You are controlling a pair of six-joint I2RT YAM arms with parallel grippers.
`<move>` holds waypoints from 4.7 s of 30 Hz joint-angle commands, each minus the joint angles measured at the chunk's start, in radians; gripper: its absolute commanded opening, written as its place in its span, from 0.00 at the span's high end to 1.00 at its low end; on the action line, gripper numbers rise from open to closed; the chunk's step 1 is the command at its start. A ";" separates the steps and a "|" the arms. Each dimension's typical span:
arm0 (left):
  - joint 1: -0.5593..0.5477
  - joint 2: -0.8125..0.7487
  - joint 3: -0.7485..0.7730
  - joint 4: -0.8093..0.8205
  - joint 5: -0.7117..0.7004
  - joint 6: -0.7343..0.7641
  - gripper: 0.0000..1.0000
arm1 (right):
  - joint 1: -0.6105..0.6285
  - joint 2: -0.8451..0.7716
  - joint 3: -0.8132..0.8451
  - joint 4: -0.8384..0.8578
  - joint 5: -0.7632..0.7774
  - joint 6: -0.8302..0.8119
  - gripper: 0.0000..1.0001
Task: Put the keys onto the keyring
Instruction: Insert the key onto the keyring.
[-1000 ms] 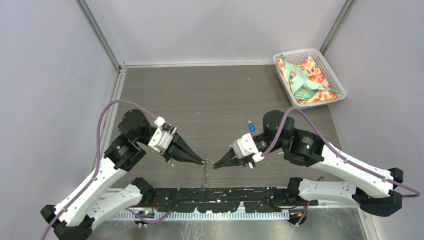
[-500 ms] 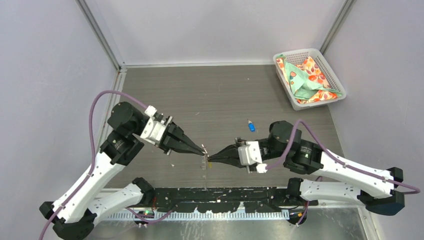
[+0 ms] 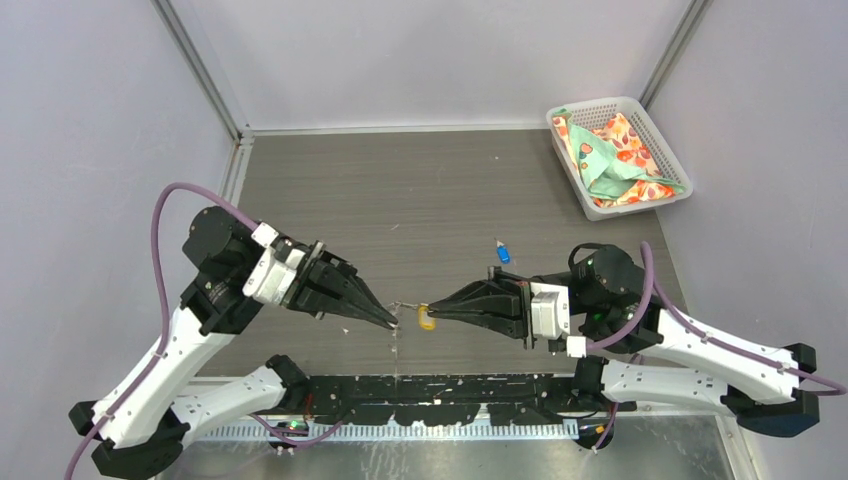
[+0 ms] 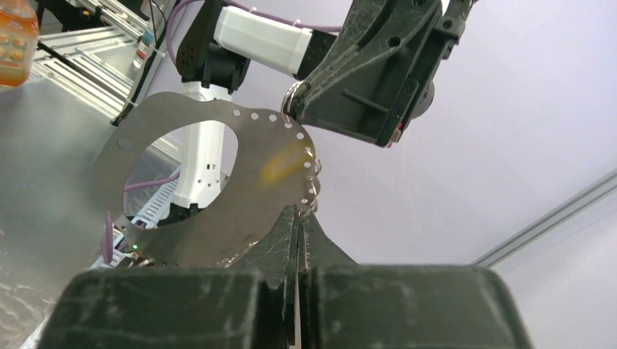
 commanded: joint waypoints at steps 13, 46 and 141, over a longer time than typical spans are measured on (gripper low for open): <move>-0.007 -0.020 -0.010 0.029 -0.005 -0.001 1.00 | 0.026 0.068 0.044 0.169 -0.092 0.013 0.99; -0.007 -0.042 -0.058 0.002 -0.057 0.024 1.00 | 0.032 0.096 0.071 0.175 -0.130 0.049 0.99; 0.005 -0.036 -0.058 -0.159 0.024 0.139 1.00 | 0.038 0.220 0.263 -0.123 -0.086 -0.031 0.99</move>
